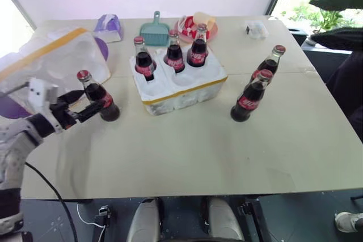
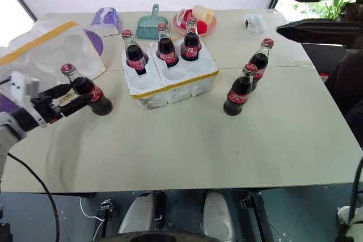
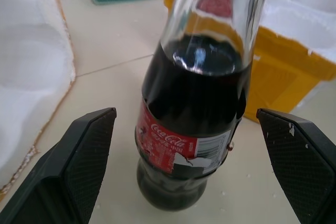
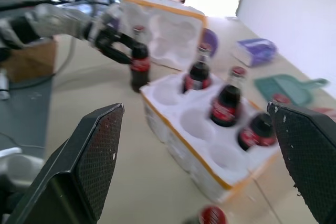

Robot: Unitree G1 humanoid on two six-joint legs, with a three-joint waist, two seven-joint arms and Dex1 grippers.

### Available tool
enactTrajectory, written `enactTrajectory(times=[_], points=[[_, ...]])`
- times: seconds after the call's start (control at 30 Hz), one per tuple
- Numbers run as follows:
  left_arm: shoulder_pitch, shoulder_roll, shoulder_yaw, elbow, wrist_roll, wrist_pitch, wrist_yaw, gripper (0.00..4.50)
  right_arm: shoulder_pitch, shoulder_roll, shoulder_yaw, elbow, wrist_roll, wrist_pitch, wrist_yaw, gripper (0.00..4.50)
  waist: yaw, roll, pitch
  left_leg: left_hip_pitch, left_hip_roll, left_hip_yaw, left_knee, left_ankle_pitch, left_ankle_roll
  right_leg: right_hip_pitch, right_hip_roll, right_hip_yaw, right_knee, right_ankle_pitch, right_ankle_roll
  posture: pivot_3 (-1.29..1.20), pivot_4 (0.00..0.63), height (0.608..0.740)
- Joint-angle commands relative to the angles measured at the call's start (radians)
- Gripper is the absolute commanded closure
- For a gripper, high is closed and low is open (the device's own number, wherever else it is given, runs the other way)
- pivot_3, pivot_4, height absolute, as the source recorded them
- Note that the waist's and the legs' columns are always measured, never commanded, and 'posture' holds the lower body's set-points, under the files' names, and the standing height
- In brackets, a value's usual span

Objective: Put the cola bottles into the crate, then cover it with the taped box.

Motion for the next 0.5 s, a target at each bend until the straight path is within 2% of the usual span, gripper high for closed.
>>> enactTrajectory(times=[0.03, 0.27, 0.33, 0.43, 0.5], points=[[-0.056, -0.006, -0.034, 0.047, 0.041, -0.059, -0.031, 0.04, -0.028, 0.016, -0.043, -0.077, 0.074, 0.048, -0.035, 0.00, 0.003, 0.000, 0.000, 0.000, 0.000, 0.000, 0.000, 0.000, 0.000, 0.000, 0.000, 0.000, 0.000, 0.000, 0.000, 0.00, 0.150, 0.736], [-0.145, -0.052, -0.104, 0.154, 0.111, -0.136, -0.050, 0.04, 0.016, 0.047, -0.047, -0.171, 0.130, 0.082, -0.075, 0.00, 0.003, 0.000, 0.000, 0.000, 0.000, 0.000, 0.001, 0.000, 0.000, 0.000, 0.000, 0.000, 0.002, 0.000, 0.001, 0.00, 0.150, 0.736], [-0.151, -0.058, -0.105, 0.154, 0.110, -0.141, -0.060, 0.56, 0.035, 0.048, -0.041, -0.190, 0.128, 0.079, -0.083, 0.00, 0.002, 0.000, 0.000, 0.000, 0.000, 0.000, 0.001, 0.000, 0.000, 0.000, 0.000, 0.000, 0.003, 0.000, 0.001, 0.00, 0.150, 0.736], [-0.145, -0.047, -0.091, 0.138, 0.101, -0.120, -0.074, 1.72, 0.061, 0.043, -0.035, -0.208, 0.119, 0.071, -0.088, 0.00, 0.002, -0.001, 0.000, 0.000, 0.000, 0.000, 0.001, 0.000, 0.000, -0.002, 0.000, 0.000, 0.006, 0.000, 0.001, 0.00, 0.150, 0.736], [-0.129, -0.013, -0.080, 0.102, 0.082, -0.078, -0.102, 1.66, 0.081, 0.036, -0.026, -0.219, 0.112, 0.071, -0.087, 0.00, 0.001, -0.001, 0.000, 0.000, 0.000, 0.000, 0.002, 0.000, 0.000, -0.003, 0.000, 0.000, 0.008, 0.000, 0.001, 0.00, 0.150, 0.736]])
